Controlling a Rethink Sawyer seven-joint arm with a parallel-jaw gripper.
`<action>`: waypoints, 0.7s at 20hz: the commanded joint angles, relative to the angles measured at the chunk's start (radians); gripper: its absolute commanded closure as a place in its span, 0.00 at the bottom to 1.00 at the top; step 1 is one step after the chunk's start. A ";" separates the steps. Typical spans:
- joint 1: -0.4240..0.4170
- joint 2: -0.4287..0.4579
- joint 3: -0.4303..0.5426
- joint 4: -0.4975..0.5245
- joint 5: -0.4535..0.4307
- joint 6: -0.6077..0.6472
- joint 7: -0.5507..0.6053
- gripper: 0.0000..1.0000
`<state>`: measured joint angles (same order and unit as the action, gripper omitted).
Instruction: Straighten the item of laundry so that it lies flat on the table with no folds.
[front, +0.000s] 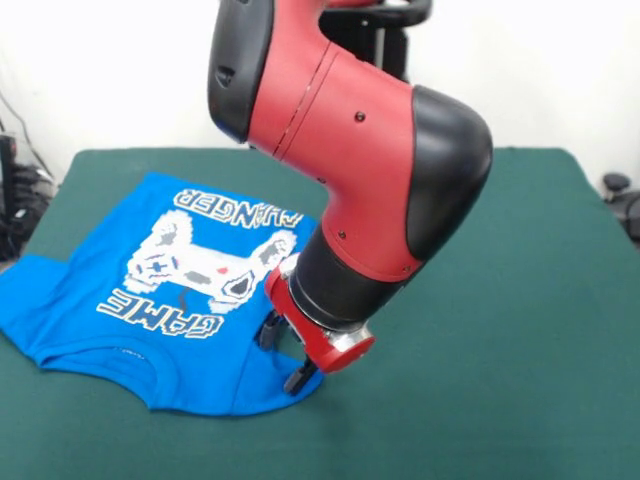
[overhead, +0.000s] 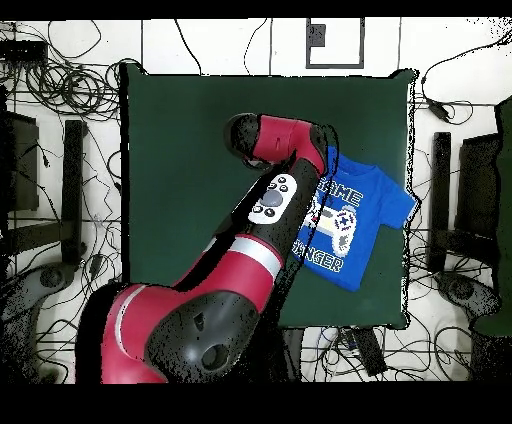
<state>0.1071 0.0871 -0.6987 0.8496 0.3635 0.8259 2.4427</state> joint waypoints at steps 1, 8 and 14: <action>-0.001 0.081 0.142 -0.038 0.042 0.072 0.164 0.00; -0.014 0.142 0.147 -0.126 0.045 0.092 0.166 0.00; -0.019 0.162 0.157 -0.168 0.055 0.118 0.181 0.00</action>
<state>0.0762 0.1208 -0.6878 0.7562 0.3610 0.8898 2.4427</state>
